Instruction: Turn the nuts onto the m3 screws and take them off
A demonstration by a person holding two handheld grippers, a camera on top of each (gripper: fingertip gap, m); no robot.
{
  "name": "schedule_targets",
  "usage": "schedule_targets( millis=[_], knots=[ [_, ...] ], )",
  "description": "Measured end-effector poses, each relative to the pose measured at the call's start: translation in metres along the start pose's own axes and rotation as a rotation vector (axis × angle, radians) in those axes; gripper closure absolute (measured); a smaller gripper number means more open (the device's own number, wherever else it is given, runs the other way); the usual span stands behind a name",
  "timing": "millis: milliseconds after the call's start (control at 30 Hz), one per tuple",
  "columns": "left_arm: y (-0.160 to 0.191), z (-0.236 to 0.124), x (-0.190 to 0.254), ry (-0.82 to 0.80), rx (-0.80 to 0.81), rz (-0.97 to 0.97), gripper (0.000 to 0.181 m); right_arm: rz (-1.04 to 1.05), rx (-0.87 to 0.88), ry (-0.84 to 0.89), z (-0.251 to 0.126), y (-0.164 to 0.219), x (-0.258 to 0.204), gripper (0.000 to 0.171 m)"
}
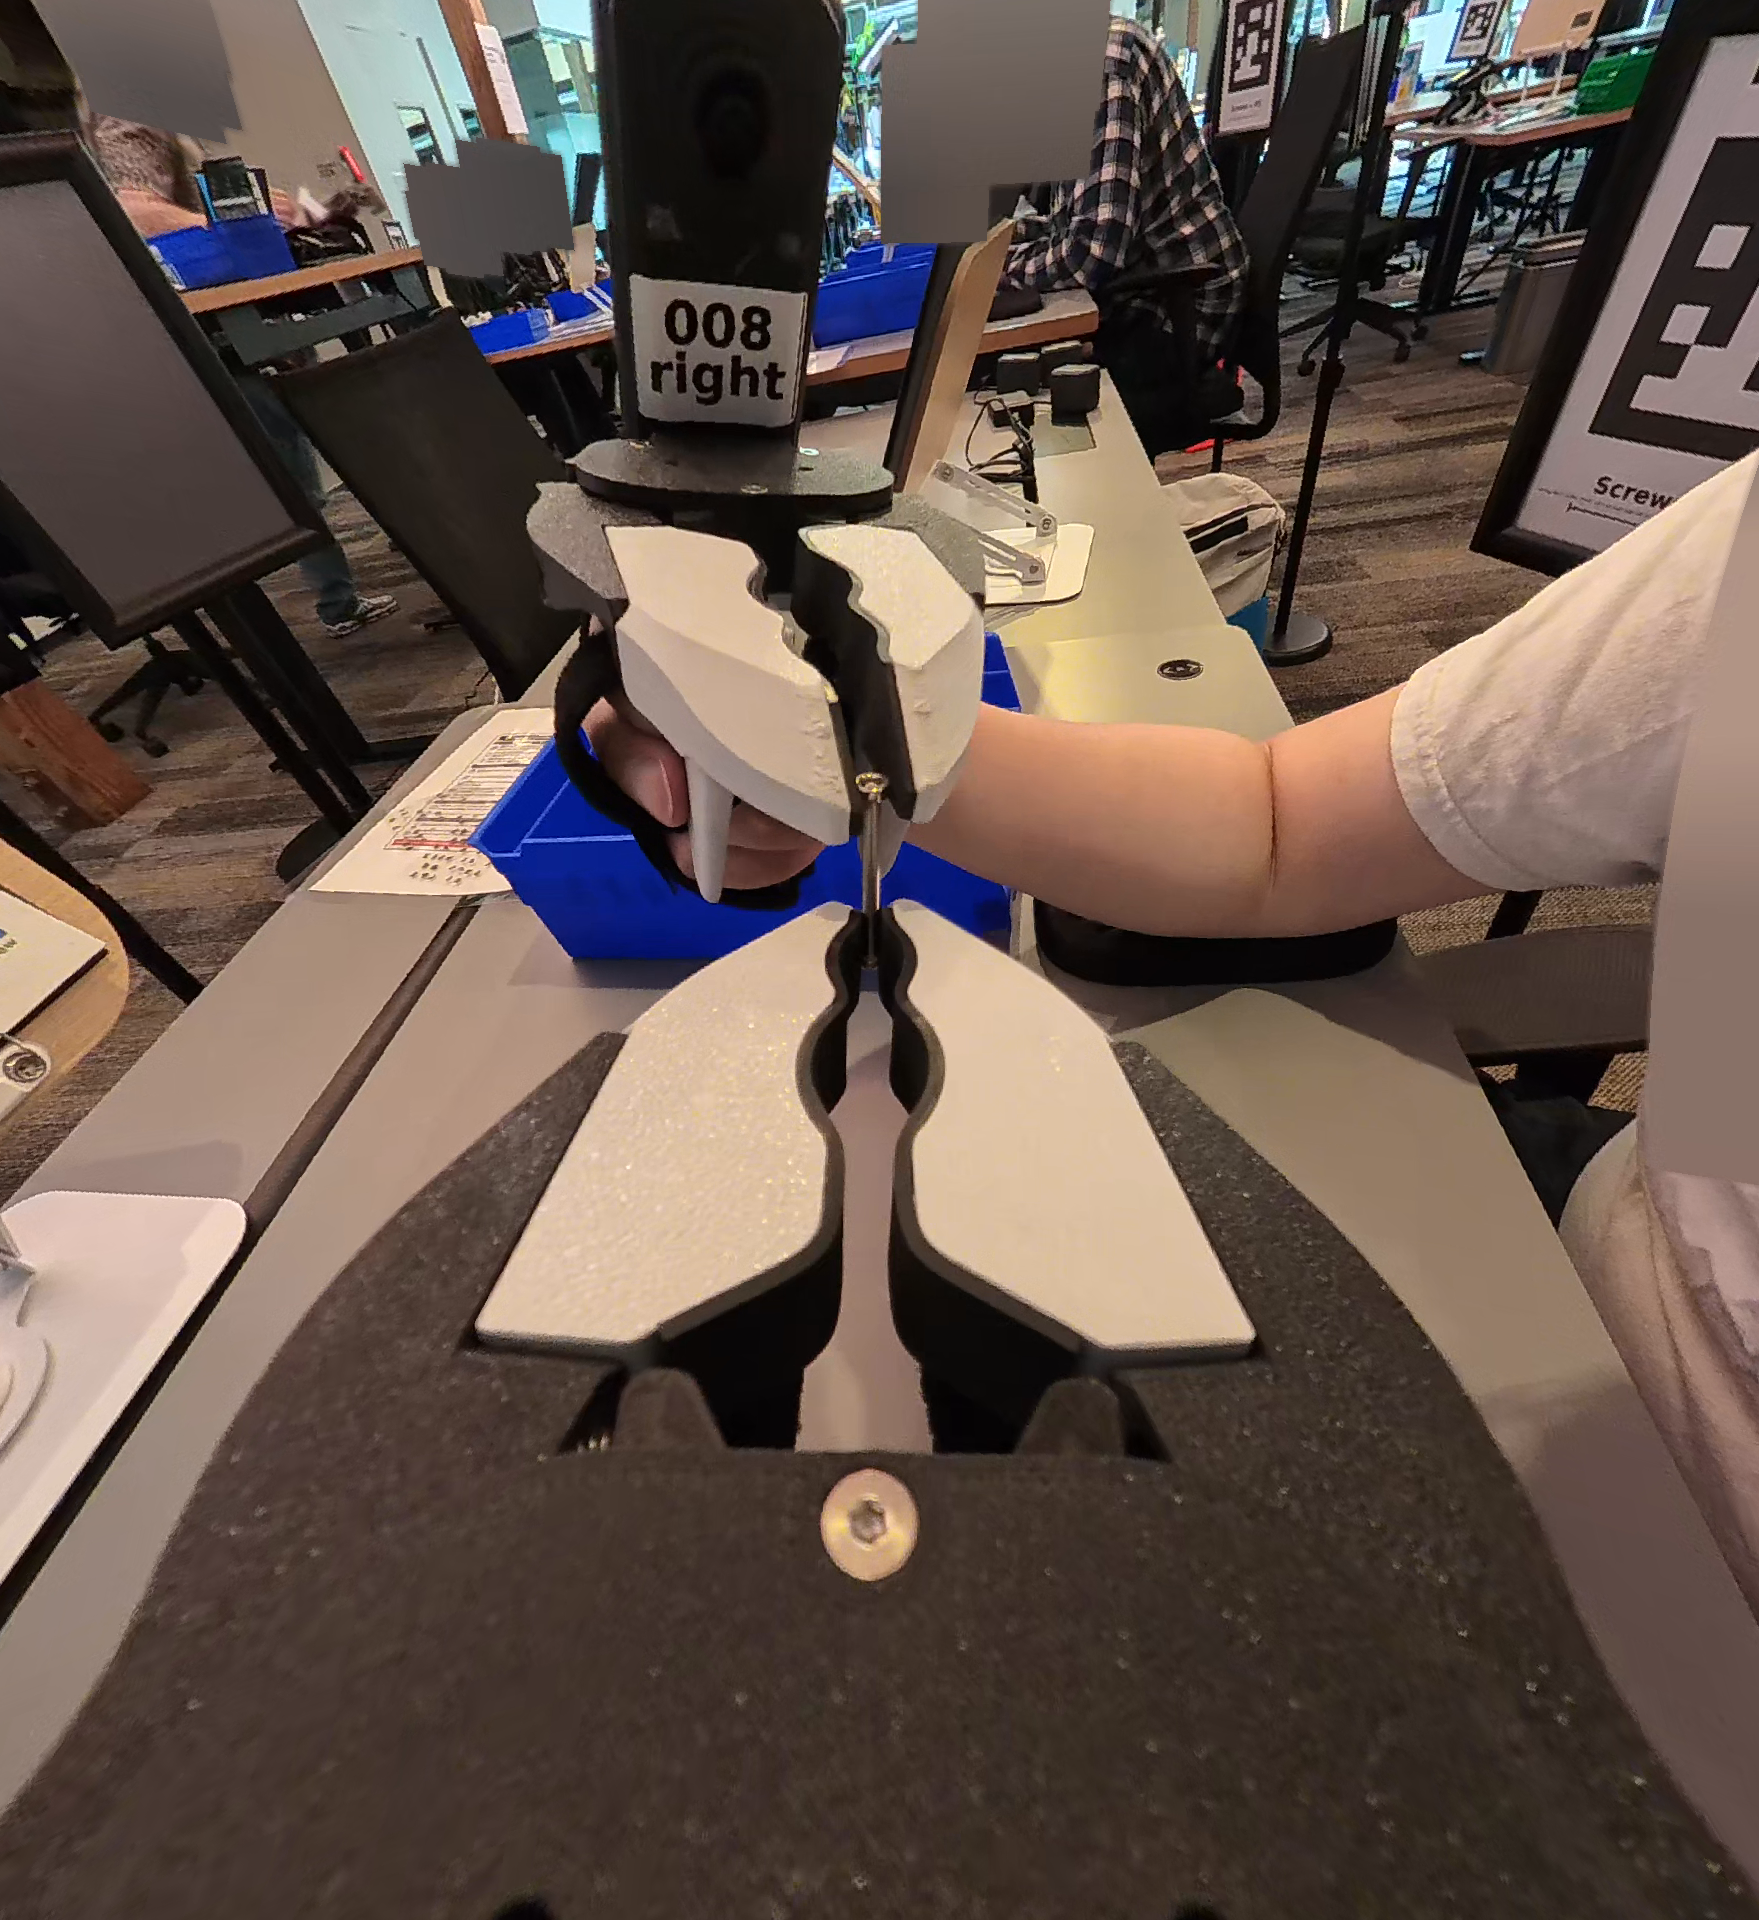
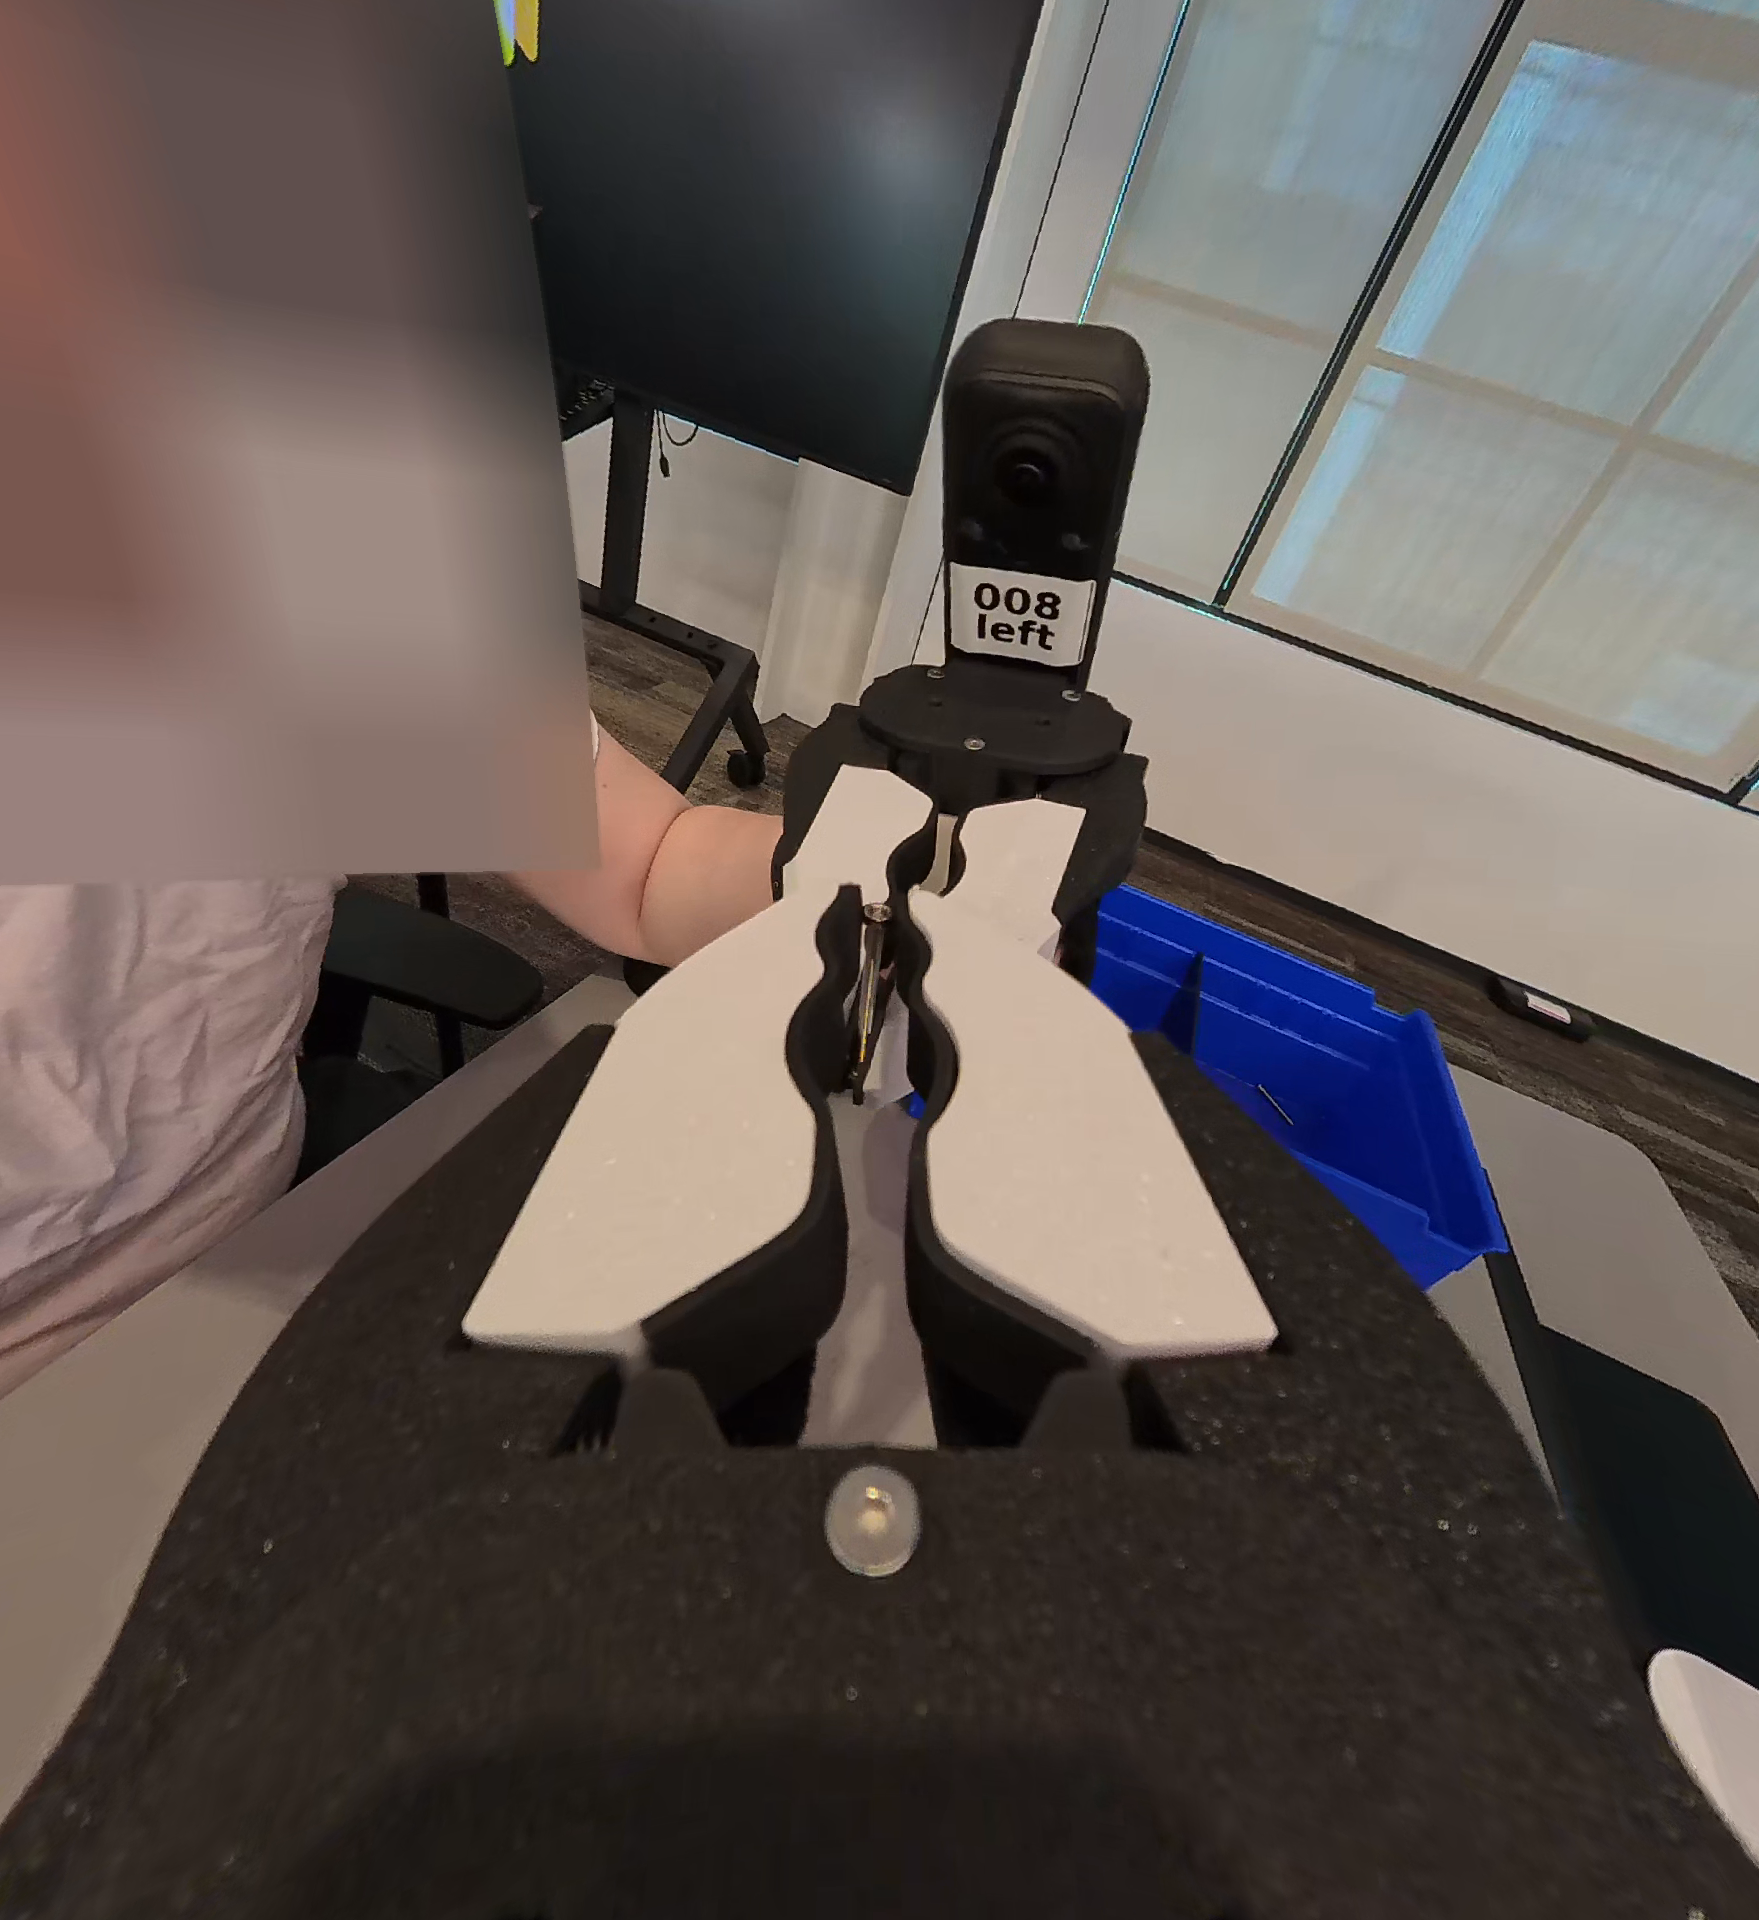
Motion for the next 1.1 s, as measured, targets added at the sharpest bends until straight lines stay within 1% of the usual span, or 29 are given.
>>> schedule_targets(
  millis=[233,333,433,567,633,700,800,833,900,933,1033,1100],
  knots=[
    [0.003,0.001,-0.003,-0.041,-0.033,0.029,0.18,-0.042,-0.075,0.032,-0.001,0.004,0.001,0.166],
    [0.003,-0.001,-0.011,-0.101,-0.036,0.029,0.179,-0.025,-0.113,0.088,-0.002,0.006,0.009,0.166],
    [0.002,-0.007,-0.026,-0.192,-0.027,-0.001,0.179,0.021,-0.143,0.196,-0.001,0.009,0.024,0.166],
    [0.004,-0.02,-0.052,-0.369,-0.04,-0.01,0.179,0.14,-0.193,0.421,0.004,0.018,0.05,0.166],
    [0.006,-0.024,-0.06,-0.417,-0.048,-0.016,0.179,0.199,-0.189,0.506,0.007,0.021,0.058,0.166],
    [0.008,-0.026,-0.063,-0.435,-0.057,-0.025,0.179,0.186,-0.21,0.552,0.008,0.024,0.06,0.166],
    [0.008,-0.024,-0.061,-0.414,-0.056,-0.03,0.179,0.131,-0.247,0.543,0.008,0.025,0.059,0.165],
    [0.007,-0.023,-0.059,-0.396,-0.05,-0.036,0.179,0.119,-0.239,0.531,0.007,0.023,0.058,0.161],
    [0.005,-0.021,-0.052,-0.342,-0.035,-0.049,0.179,0.113,-0.192,0.479,0.006,0.013,0.054,0.15],
    [0.003,-0.02,-0.049,-0.313,-0.021,-0.054,0.179,0.102,-0.162,0.457,0.003,0.007,0.052,0.148],
    [-0.004,-0.017,-0.034,-0.205,0.021,-0.058,0.179,0.051,-0.09,0.351,-0.006,-0.009,0.04,0.147],
    [-0.009,-0.016,-0.024,-0.142,0.044,-0.05,0.179,0.059,-0.055,0.255,-0.009,-0.013,0.03,0.147]
  ],
)
Point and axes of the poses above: each gripper's, where its closed fingertips meet, z out along the fingers, y out of its underside, x = y × z across the jaws, the point moved 1 cm from there along -z, back along the fingers, and after that the axes turned 6 degrees about -z, right-handed, at the moved point
